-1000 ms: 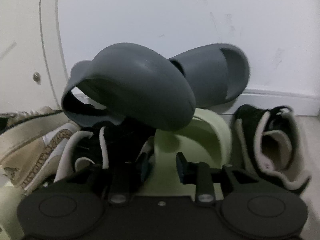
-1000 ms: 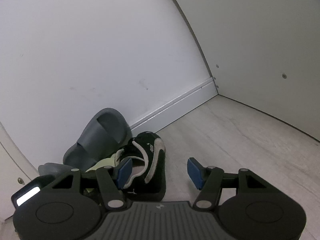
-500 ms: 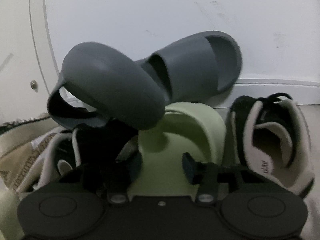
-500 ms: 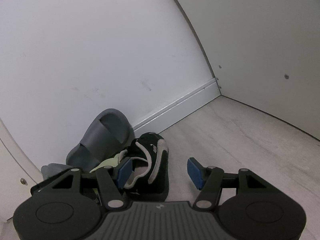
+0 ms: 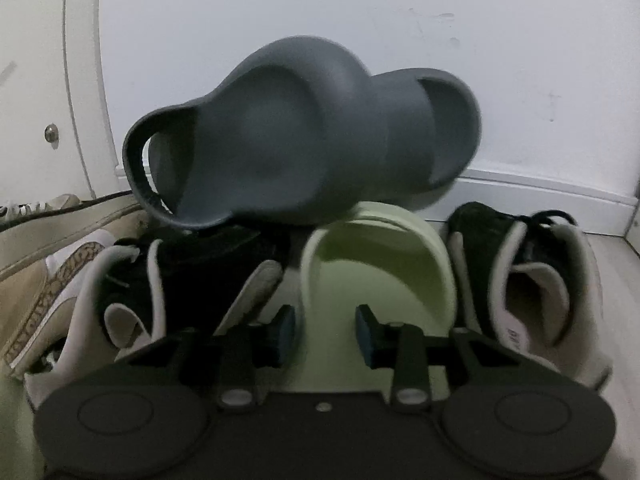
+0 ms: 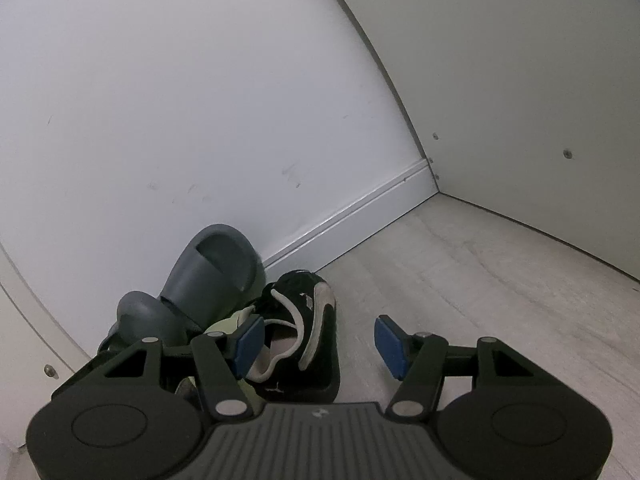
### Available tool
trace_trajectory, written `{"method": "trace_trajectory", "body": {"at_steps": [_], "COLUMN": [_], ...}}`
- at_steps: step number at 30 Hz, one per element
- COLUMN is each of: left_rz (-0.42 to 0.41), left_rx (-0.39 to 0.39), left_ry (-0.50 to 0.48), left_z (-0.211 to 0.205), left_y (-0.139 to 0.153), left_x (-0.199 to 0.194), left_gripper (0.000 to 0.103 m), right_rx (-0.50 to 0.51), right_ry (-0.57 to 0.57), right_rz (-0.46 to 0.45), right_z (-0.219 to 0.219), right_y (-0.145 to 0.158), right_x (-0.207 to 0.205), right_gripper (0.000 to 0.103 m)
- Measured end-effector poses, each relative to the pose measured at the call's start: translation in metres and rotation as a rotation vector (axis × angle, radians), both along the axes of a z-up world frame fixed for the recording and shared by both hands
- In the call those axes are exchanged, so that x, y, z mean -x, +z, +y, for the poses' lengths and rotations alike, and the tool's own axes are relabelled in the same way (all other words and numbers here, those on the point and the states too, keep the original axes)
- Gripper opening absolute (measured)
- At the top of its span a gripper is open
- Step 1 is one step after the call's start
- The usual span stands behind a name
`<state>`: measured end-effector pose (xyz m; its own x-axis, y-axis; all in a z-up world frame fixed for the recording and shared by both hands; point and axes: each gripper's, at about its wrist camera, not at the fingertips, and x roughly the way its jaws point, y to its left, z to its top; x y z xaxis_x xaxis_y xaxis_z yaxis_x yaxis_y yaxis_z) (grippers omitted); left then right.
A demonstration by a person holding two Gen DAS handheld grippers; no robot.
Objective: Organize scattered shoes
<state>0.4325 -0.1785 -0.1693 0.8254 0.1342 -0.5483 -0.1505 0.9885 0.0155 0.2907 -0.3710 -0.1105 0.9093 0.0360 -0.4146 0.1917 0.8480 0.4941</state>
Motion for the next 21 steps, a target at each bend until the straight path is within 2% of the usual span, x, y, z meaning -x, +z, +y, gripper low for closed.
{"method": "trace_trajectory", "body": {"at_steps": [5,10,16,21], "left_rz": [-0.002,0.018,0.001,0.019], "left_rx": [-0.003,-0.012,-0.085,-0.096], "left_ry": [0.004,-0.023,-0.063,-0.087], "left_z": [-0.002,-0.001,-0.007,-0.003], "left_y": [-0.003,-0.003,-0.008,-0.008], "left_x": [-0.01,-0.001,0.047,0.093], "left_gripper": [0.034,0.032,0.032,0.032], "right_rx": [0.0,-0.019,-0.008,0.025], "right_ry": [0.006,0.008,0.019,0.03], "right_rz": [-0.002,-0.001,-0.012,-0.03], "right_z": [0.0,0.0,0.004,0.011], "right_y": [0.001,0.0,0.008,0.019], "right_x": [0.0,0.0,0.006,0.015], "right_gripper": [0.063,0.063,0.063,0.063]}}
